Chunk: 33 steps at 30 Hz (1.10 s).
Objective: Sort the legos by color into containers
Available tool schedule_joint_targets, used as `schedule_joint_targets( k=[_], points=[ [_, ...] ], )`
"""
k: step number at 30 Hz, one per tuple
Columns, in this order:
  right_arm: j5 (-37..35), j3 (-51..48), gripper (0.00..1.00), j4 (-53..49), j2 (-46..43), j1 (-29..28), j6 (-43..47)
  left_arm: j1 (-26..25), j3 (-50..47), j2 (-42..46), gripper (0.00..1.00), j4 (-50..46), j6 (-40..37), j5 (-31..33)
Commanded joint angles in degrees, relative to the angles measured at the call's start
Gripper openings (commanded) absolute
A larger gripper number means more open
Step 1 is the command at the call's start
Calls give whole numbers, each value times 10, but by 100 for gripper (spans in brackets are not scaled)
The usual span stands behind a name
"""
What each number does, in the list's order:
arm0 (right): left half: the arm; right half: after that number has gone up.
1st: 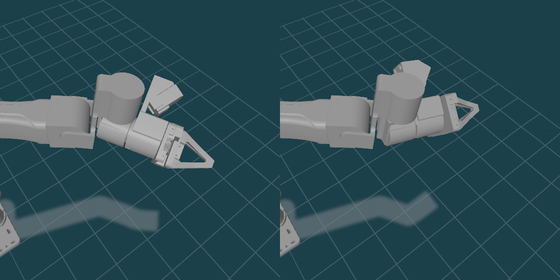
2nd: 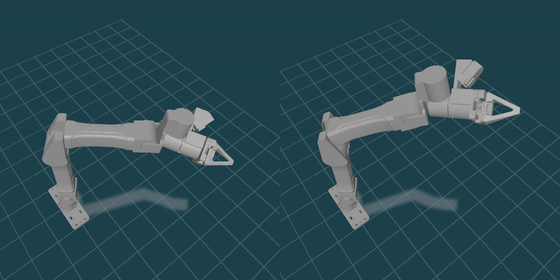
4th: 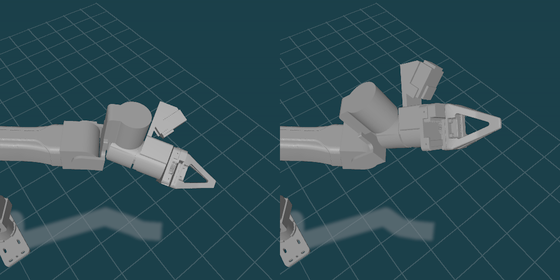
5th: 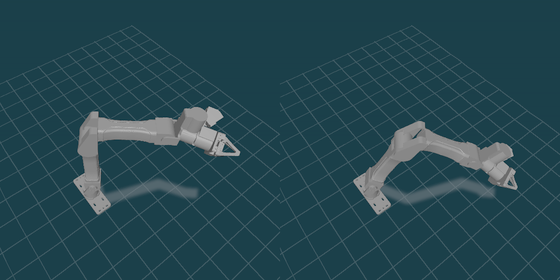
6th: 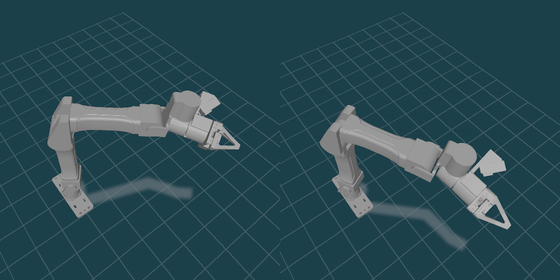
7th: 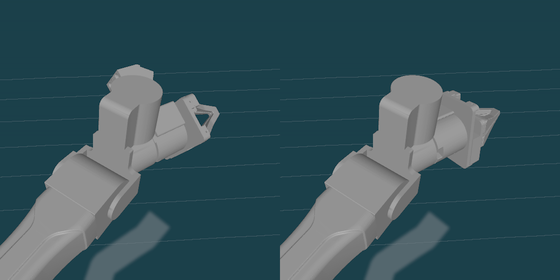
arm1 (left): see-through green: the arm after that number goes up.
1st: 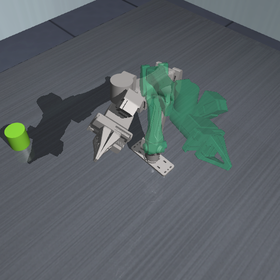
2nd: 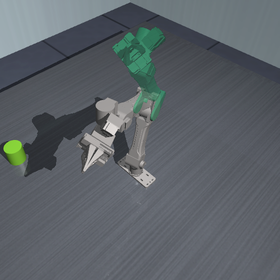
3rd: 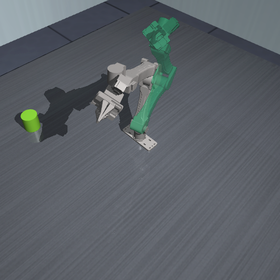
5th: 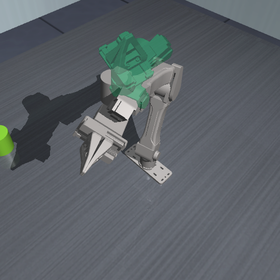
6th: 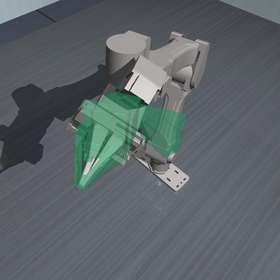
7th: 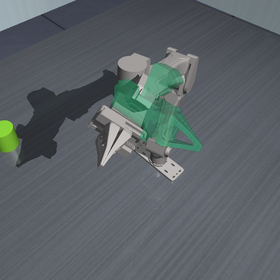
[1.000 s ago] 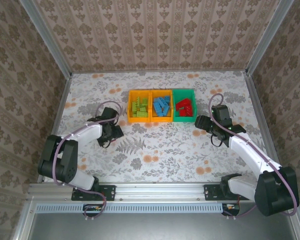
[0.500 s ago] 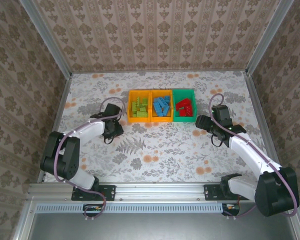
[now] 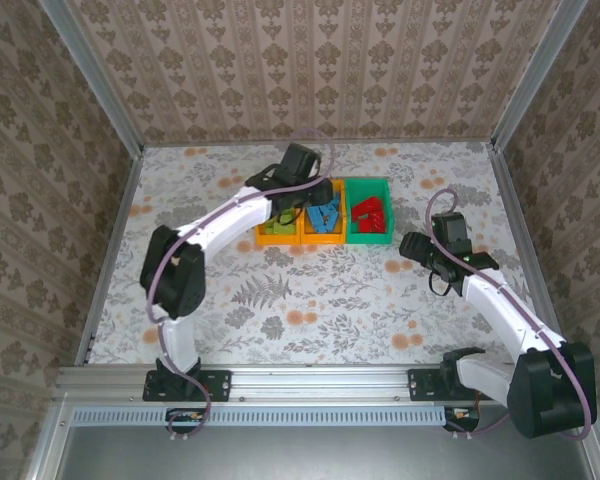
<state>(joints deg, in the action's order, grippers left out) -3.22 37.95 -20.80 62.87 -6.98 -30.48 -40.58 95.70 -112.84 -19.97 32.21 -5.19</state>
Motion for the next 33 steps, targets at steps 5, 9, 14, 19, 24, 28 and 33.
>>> schedule_joint_targets(
  k=[5,9,14,19,24,28,33],
  points=[
    [-11,-15,79,-24,-34,7,-8,-18,139,-121,31,21,-33,-123],
    [-10,-17,79,-28,-40,7,-9,-18,178,-163,32,25,-16,-146],
    [-9,-21,79,-30,-48,9,-10,-19,181,-175,52,37,-1,-156],
    [-8,-23,79,-31,-55,9,-10,-21,167,-154,100,41,1,-146],
    [-11,-28,80,-21,-59,10,6,-27,129,-98,100,49,-17,-110],
    [-55,-46,87,17,-77,10,53,-32,62,-26,100,55,-63,-53],
    [-134,-94,96,131,-116,12,125,-28,-109,116,100,94,-159,69]
  ],
)
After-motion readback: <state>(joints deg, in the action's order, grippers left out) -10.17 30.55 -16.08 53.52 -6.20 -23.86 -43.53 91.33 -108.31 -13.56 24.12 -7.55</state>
